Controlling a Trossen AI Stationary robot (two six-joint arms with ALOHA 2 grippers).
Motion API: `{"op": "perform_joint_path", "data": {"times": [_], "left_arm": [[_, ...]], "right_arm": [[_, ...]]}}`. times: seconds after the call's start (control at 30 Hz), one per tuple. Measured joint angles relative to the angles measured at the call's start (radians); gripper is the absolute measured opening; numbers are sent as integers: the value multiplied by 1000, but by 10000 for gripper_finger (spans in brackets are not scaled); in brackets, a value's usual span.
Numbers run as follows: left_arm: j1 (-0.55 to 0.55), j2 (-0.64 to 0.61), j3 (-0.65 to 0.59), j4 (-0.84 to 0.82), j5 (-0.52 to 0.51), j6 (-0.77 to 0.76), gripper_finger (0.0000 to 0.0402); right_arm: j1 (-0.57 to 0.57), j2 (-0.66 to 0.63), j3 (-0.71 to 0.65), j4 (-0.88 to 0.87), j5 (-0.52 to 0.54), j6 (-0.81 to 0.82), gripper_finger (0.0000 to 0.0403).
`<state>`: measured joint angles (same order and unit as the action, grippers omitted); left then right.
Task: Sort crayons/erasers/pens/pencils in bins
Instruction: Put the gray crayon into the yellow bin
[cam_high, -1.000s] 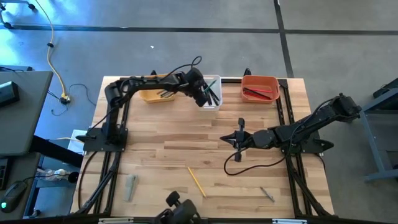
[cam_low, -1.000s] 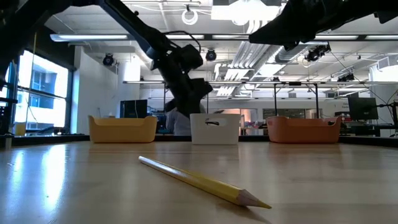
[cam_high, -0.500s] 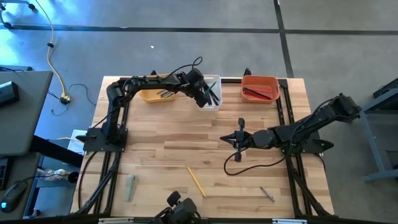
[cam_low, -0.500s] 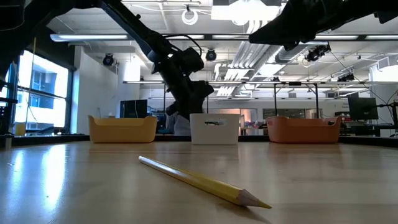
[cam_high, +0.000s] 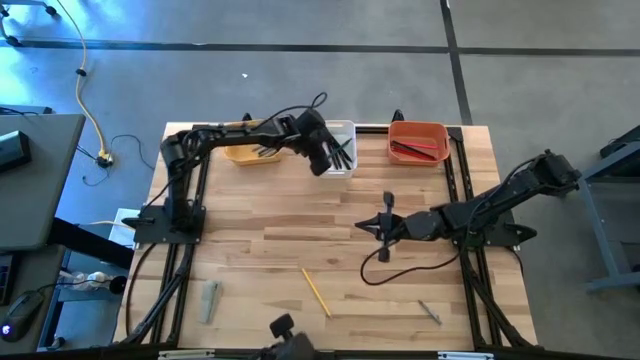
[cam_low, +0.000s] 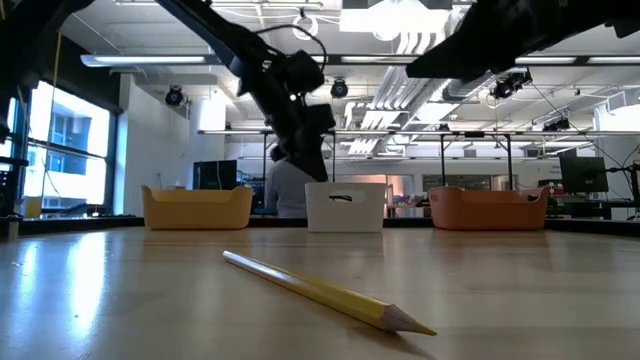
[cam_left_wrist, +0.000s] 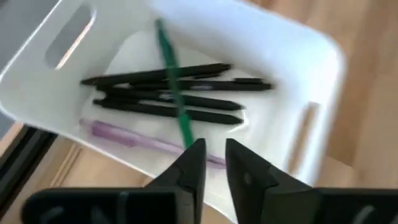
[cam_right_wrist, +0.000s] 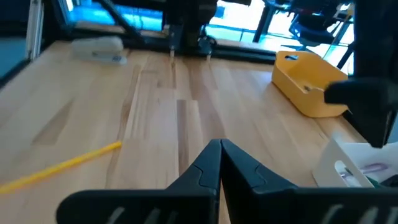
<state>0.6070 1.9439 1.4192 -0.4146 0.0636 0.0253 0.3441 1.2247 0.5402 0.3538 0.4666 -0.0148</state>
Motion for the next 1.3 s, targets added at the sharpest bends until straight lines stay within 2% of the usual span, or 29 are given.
{"op": "perform_joint_path", "data": {"times": [0.13, 0.27, 0.4, 0.53, 0.63, 0.73, 0.8, 0.93, 1.03, 1.13, 1.3], "left_arm": [[-58, -102, -119, 103, -46, 24, 17], [-116, -227, -329, 365, -33, 23, 3], [-180, -363, -553, 638, 10, 12, 4], [-265, -485, -758, 894, 18, -15, 1], [-344, -544, -888, 1051, 21, -33, 0], [-432, -576, -1002, 1202, 21, -74, 0], [-495, -577, -1070, 1325, 15, -104, 0], [-608, -571, -1170, 1553, -4, -146, 0], [-678, -569, -1203, 1631, -35, -154, 0], [-728, -569, -1204, 1653, -50, -131, 0], [-774, -569, -1202, 1652, -115, -101, 0]], "right_arm": [[26, 0, 0, -8, 85, -41, 0], [38, 0, -8, 35, 132, -80, 0], [34, 6, -92, 196, 130, -81, 0], [41, 6, -182, 362, 120, -12, 0], [71, 6, -196, 324, 117, 95, 0], [127, 6, -165, 213, 130, 212, 0], [177, 5, -129, 111, 178, 291, 0], [268, 6, -12, -270, 243, 536, 0], [338, 33, 94, -554, 258, 777, 0], [412, 88, 218, -808, 223, 983, 0], [521, 249, 423, -1133, 73, 1286, 0]]}}
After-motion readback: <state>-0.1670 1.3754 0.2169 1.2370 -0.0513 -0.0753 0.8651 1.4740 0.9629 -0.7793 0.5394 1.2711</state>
